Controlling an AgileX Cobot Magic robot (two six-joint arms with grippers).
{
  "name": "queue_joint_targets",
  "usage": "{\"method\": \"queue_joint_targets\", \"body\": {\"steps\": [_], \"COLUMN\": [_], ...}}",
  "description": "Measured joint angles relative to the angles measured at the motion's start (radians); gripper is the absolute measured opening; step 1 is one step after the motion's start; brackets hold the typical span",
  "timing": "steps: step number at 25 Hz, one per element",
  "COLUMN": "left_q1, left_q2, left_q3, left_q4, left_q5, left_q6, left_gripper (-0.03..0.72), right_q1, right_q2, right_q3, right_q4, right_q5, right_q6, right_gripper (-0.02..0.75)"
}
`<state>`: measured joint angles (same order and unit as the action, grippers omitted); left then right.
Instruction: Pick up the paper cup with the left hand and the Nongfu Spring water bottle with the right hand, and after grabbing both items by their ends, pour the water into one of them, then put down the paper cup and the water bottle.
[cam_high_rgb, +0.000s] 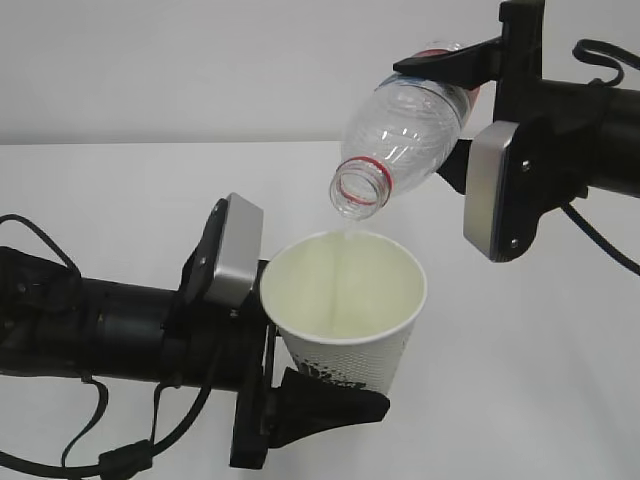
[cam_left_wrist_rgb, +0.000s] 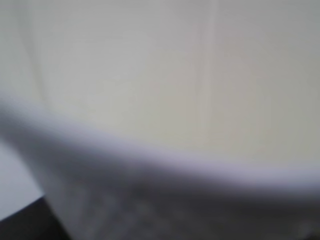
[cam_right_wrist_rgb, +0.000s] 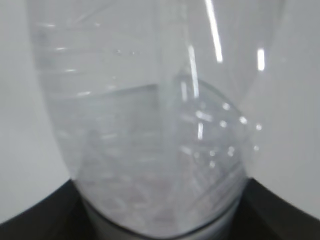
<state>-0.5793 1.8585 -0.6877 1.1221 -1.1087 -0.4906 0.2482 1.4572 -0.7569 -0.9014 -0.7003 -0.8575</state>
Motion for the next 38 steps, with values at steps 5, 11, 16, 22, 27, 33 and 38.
{"method": "queue_joint_targets", "body": {"steps": [5, 11, 16, 22, 27, 33, 38], "left_q1": [0.000, 0.000, 0.000, 0.000, 0.000, 0.000, 0.000], "left_q2": [0.000, 0.000, 0.000, 0.000, 0.000, 0.000, 0.000], "left_q3": [0.000, 0.000, 0.000, 0.000, 0.000, 0.000, 0.000], "left_q4": [0.033, 0.035, 0.036, 0.042, 0.042, 0.045, 0.046], "left_q5": [0.000, 0.000, 0.000, 0.000, 0.000, 0.000, 0.000], "left_q6": [0.000, 0.000, -0.002, -0.002, -0.002, -0.002, -0.002], "left_gripper": [0.540, 0.538, 0.538, 0.537, 0.537, 0.537, 0.537], "right_q1": [0.000, 0.000, 0.000, 0.000, 0.000, 0.000, 0.000], "right_q2": [0.000, 0.000, 0.000, 0.000, 0.000, 0.000, 0.000], "right_q3": [0.000, 0.000, 0.000, 0.000, 0.000, 0.000, 0.000], "right_q4": [0.000, 0.000, 0.000, 0.000, 0.000, 0.000, 0.000], "right_q5": [0.000, 0.000, 0.000, 0.000, 0.000, 0.000, 0.000], "right_q6": [0.000, -0.006, -0.014, -0.017, -0.019, -0.019, -0.019], "right_gripper": [0.476, 0.476, 0.475, 0.475, 0.476, 0.476, 0.475]}}
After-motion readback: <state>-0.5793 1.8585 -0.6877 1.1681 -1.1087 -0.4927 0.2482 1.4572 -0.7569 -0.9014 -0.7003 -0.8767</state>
